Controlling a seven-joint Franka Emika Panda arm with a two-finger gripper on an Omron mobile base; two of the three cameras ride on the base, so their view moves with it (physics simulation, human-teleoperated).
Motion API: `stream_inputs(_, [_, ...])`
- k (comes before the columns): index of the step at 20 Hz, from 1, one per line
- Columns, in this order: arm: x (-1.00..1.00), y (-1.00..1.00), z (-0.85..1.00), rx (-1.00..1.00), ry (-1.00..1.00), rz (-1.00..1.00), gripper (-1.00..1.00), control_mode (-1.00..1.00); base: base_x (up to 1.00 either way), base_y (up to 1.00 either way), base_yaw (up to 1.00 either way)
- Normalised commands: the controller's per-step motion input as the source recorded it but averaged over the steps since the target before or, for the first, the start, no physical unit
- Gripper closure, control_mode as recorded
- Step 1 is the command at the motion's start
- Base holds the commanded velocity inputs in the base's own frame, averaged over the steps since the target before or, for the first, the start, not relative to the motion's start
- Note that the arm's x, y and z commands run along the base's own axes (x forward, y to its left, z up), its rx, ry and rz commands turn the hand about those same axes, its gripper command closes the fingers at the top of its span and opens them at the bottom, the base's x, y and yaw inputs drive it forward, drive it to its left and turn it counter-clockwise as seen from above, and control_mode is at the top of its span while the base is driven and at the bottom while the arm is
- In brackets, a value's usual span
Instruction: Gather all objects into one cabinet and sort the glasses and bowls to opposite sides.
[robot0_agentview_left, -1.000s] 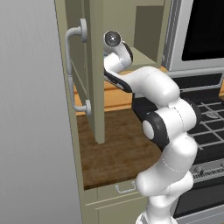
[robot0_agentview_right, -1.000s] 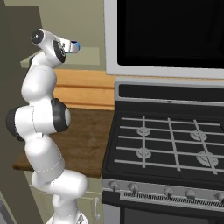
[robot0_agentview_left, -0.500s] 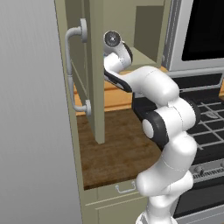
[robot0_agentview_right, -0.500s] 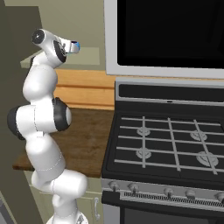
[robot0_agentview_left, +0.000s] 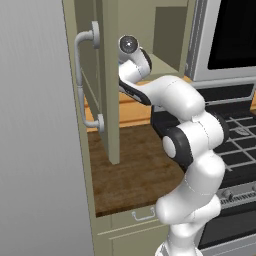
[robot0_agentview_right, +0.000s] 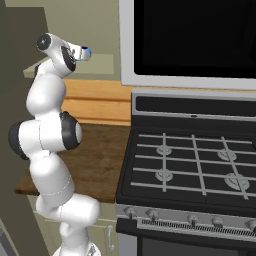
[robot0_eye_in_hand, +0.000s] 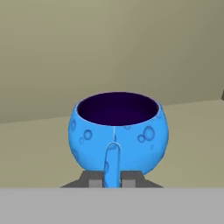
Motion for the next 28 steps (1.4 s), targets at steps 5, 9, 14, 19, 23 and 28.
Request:
stream_inputs(5, [-0.10,-0.01,0.00,0.00,0.00,0.00,1.00,-1.00,0.00,0.00,0.00])
stream_inputs(9, [-0.50,-0.15,0.00,0.00,0.00,0.00,1.00,-1.00,0.00,0.00,0.00])
stream_inputs(14, [-0.53,-0.15,0.00,0.00,0.00,0.00,1.00,-1.00,0.00,0.00,0.00])
stream_inputs(19, [-0.43,-0.08,0.00,0.00,0.00,0.00,1.00,-1.00,0.00,0.00,0.00])
stream_inputs(23, [-0.53,-0.24,0.03,0.00,0.00,0.00,1.00,-1.00,0.00,0.00,0.00])
stream_inputs(28, [-0.57,-0.35,0.15,0.00,0.00,0.00,1.00,-1.00,0.00,0.00,0.00])
